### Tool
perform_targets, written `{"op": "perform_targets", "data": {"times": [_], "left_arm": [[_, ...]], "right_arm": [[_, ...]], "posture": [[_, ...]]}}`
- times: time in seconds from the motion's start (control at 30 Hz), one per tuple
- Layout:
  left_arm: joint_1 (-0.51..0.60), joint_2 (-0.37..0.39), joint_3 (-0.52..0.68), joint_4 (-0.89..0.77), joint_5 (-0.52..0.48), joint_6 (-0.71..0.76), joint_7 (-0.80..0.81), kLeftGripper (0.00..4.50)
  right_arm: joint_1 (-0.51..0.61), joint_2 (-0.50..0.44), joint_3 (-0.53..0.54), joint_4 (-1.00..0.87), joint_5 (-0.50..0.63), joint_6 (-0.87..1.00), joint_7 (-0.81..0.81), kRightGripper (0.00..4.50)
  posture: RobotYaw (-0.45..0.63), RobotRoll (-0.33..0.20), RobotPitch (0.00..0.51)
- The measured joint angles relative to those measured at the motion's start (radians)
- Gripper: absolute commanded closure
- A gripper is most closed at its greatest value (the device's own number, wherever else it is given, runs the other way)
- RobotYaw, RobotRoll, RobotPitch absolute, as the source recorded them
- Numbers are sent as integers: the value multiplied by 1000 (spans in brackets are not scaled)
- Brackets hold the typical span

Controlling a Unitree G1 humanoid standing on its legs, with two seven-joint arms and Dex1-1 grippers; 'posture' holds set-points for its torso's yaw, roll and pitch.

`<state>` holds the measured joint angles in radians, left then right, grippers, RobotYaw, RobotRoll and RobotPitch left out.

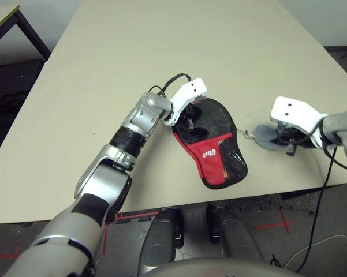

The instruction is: Store the ping-pong paddle in its case and zip it.

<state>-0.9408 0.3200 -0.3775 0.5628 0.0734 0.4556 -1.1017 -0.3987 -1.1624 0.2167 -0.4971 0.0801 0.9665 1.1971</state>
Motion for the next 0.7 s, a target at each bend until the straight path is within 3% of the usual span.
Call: {"op": "perform_targets", "data": {"times": [0.17,0.43,0.57,0.7], "left_arm": [[-13,-9,1,28,-1,-17,-8,0],[-35,-14,14,87,3,-42,1,0],[-27,-17,63,72,-12,-43,37,0],[42,4,177,-58,-96,17,78,0]], "right_arm": [[104,-108,-53,-100,91,25,29,4240],[162,-132,-96,-154,206,68,26,4241],[84,-73,-113,-53,263,114,-1,2872],[-90,50,-217,169,346,200,-44,1533]], "posture": [[-184,0,229],[-184,0,230],[-169,0,225],[-129,0,218]]}}
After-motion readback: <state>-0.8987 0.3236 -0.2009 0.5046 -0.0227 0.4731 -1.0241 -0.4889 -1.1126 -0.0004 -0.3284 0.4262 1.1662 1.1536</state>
